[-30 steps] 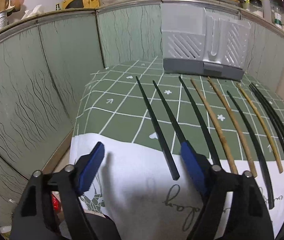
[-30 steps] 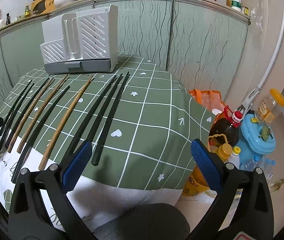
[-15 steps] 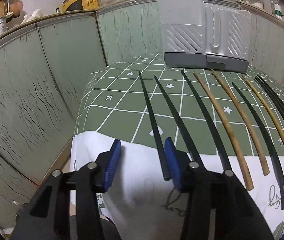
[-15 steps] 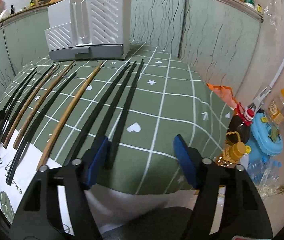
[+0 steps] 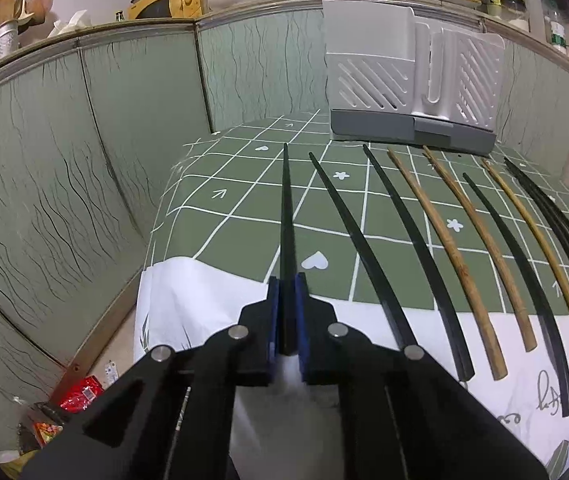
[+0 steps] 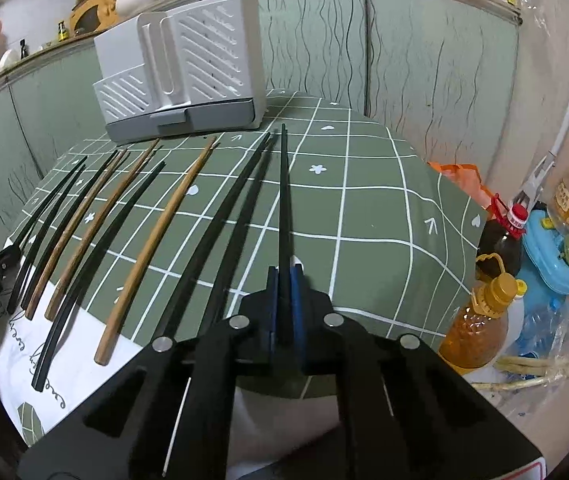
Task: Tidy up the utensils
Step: 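Lift and carry the black chopsticks in both tools into the white drainer holder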
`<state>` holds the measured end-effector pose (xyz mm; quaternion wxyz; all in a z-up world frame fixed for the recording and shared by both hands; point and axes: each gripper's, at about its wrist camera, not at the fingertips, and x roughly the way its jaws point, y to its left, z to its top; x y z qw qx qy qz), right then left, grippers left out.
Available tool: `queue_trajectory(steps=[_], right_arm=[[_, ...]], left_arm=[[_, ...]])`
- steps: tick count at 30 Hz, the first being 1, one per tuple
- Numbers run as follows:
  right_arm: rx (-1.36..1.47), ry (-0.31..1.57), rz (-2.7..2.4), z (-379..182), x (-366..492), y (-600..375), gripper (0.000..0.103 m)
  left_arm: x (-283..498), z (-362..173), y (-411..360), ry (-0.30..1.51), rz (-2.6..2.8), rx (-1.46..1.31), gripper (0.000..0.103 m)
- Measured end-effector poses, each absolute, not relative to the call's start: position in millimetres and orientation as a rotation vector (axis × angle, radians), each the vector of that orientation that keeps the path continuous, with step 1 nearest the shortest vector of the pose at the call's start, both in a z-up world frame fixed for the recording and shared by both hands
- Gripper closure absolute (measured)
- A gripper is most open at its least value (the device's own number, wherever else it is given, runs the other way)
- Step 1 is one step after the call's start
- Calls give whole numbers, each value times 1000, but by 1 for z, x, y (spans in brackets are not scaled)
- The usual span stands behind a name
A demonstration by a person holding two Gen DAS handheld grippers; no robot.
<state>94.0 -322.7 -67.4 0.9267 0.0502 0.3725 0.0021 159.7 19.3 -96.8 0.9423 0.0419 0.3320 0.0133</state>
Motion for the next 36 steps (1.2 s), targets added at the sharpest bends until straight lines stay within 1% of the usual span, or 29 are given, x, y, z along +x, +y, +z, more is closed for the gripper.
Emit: queue_trajectory(steps=[7, 30, 36], right_arm=[[109, 741, -15, -49, 88, -332, 97], [115, 583, 23, 65, 60, -348, 97], [121, 548, 43, 85, 63, -351, 97]], left_arm=[[148, -68, 31, 635, 17, 48, 95], [124, 57, 64, 503, -50, 17, 95], [124, 73, 68, 486, -73, 17, 95]])
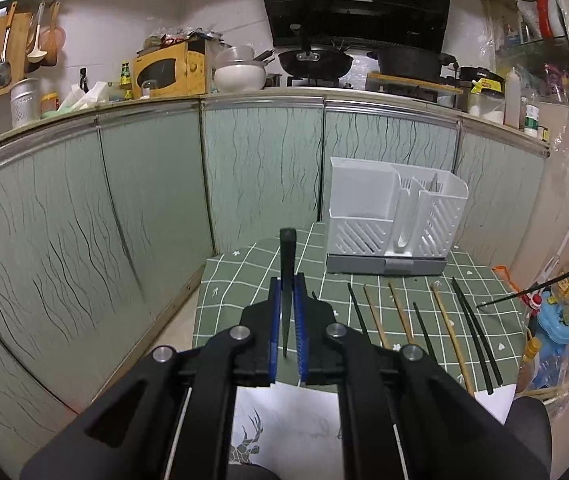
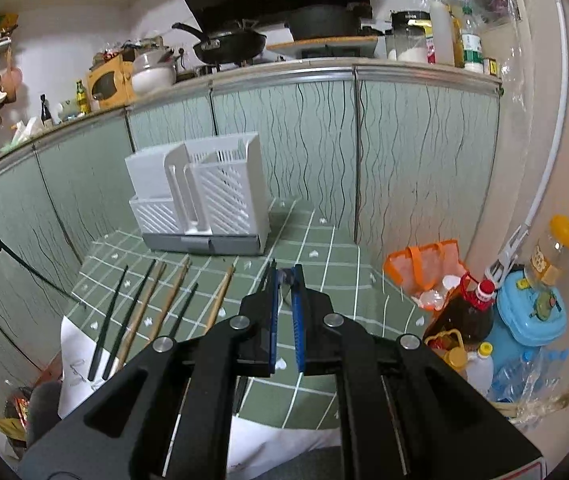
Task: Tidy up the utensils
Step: 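Lift and carry the black chopsticks in both tools into the white drainer holder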
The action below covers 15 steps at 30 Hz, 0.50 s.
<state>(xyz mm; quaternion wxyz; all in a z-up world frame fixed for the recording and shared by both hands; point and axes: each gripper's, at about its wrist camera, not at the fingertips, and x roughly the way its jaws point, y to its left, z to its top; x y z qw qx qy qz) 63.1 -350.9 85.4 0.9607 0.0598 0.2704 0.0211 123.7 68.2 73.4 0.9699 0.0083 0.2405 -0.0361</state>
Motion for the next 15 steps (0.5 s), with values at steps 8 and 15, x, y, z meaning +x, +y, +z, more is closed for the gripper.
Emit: queue_trajectory(steps=[8, 15], right_arm=[[111, 525, 84, 111, 73, -351, 97], [88, 507, 150, 140, 83, -346, 97]], left_arm=[[128, 88, 73, 488, -154, 9, 95], [146, 114, 63, 480, -269, 23, 95]])
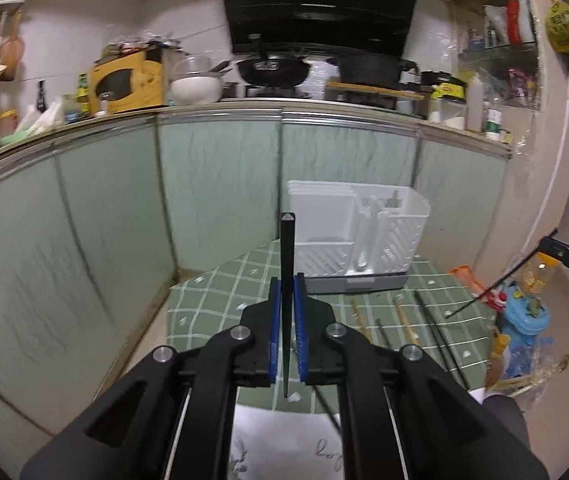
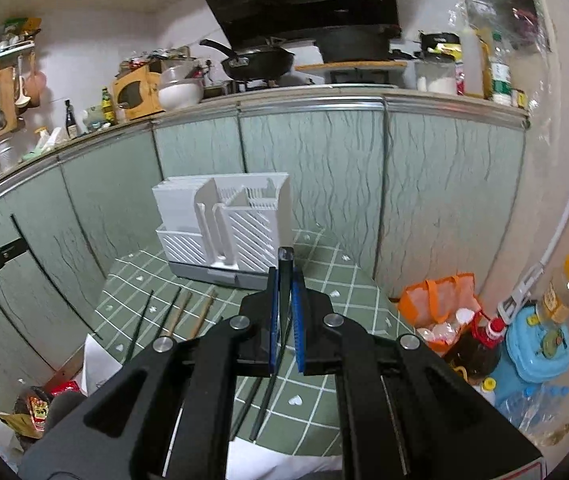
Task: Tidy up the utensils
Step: 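Lift and carry the black chopsticks in both tools into the white drainer holder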
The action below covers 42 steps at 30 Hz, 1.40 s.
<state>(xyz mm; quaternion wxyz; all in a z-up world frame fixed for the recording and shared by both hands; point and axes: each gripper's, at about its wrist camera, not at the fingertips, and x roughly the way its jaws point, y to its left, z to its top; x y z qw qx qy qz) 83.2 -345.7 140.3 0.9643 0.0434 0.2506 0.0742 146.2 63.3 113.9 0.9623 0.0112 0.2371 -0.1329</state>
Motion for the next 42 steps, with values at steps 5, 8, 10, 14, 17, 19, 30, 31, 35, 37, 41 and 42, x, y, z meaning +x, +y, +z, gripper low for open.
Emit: queue_trajectory(steps=[5, 8, 10, 14, 17, 19, 30, 31, 35, 37, 41, 42], right_arm=[[67, 495, 195, 163, 97, -345, 97], [63, 495, 233, 177, 109, -345, 97], [55, 494, 252, 187, 118, -345, 97], [58, 492, 285, 207, 139, -349, 97], [61, 483, 301, 228, 160, -351, 97], [70, 480, 319, 241, 174, -353, 97], [56, 510, 351, 271, 252, -354, 97], [58, 517, 353, 268, 260, -355, 97], [61, 542, 351, 251, 277, -355, 97], [63, 557, 354, 241, 284, -354, 97], [56, 580, 356, 222, 294, -353, 97], [54, 586, 359, 217, 296, -353, 97]], left_arm=[[171, 133, 54, 499, -379, -24, 95], [186, 144, 44, 499, -422, -32, 95], [198, 153, 34, 493, -455, -30, 95], [222, 176, 11, 468, -506, -16, 95], [238, 196, -6, 444, -535, -7, 95], [248, 209, -16, 429, -551, -4, 95], [324, 251, -69, 386, -616, -37, 95], [329, 248, -75, 387, -619, -30, 95], [350, 229, -98, 411, -621, 15, 95], [357, 218, -106, 418, -624, 36, 95], [369, 190, -117, 447, -631, 64, 95], [371, 186, -118, 451, -631, 65, 95]])
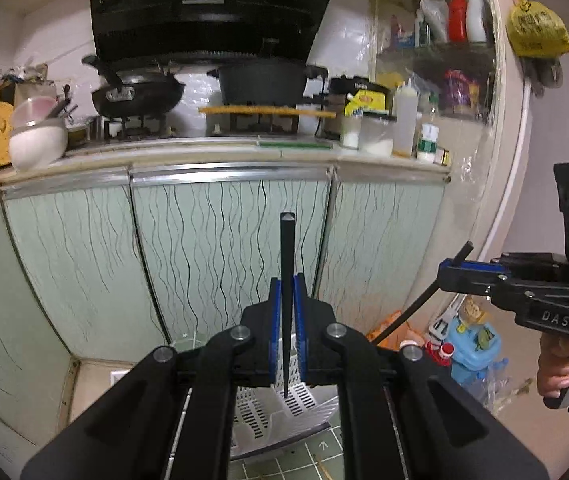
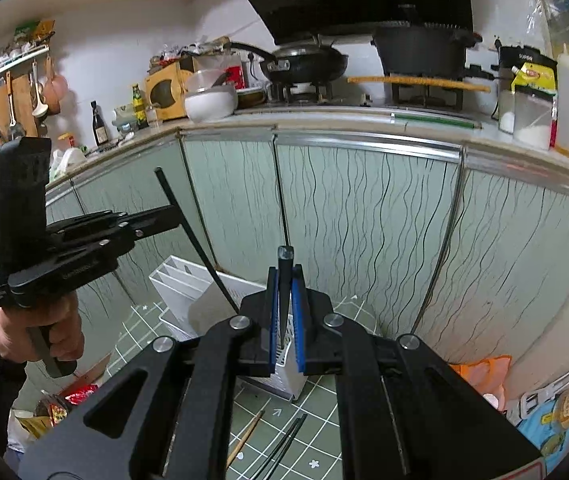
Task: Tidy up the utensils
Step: 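Open the right tool while the left tool opens, releasing both chopsticks into the holder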
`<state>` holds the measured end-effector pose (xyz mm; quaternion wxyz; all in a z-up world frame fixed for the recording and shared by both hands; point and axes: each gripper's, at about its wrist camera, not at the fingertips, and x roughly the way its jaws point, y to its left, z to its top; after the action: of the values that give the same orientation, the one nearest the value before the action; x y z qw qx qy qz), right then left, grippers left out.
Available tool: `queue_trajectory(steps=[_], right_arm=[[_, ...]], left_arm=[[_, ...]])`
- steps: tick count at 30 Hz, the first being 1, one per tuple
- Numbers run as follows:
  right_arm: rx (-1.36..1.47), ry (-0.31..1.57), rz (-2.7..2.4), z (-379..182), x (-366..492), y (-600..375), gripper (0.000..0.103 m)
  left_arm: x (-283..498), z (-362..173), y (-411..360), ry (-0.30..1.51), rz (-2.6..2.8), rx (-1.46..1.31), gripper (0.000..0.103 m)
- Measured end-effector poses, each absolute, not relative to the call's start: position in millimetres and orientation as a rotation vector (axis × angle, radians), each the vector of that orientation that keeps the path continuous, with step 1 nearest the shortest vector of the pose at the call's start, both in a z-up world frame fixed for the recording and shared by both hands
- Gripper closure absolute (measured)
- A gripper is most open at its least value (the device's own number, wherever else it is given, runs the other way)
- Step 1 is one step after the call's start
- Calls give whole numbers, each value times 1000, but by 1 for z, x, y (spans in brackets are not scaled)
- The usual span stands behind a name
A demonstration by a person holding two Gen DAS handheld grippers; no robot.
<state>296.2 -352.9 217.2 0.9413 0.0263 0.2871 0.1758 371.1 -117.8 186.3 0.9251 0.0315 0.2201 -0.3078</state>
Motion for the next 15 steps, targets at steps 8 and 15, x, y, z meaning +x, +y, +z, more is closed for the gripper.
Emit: queue_trajectory(steps=[8, 15], right_arm=[[-3, 612, 341, 190, 301, -344, 74], [-44, 514, 263, 194, 272, -347, 8]], left_arm=[[376, 156, -122, 482, -581, 99, 45], [351, 162, -104, 426, -484, 96, 9]])
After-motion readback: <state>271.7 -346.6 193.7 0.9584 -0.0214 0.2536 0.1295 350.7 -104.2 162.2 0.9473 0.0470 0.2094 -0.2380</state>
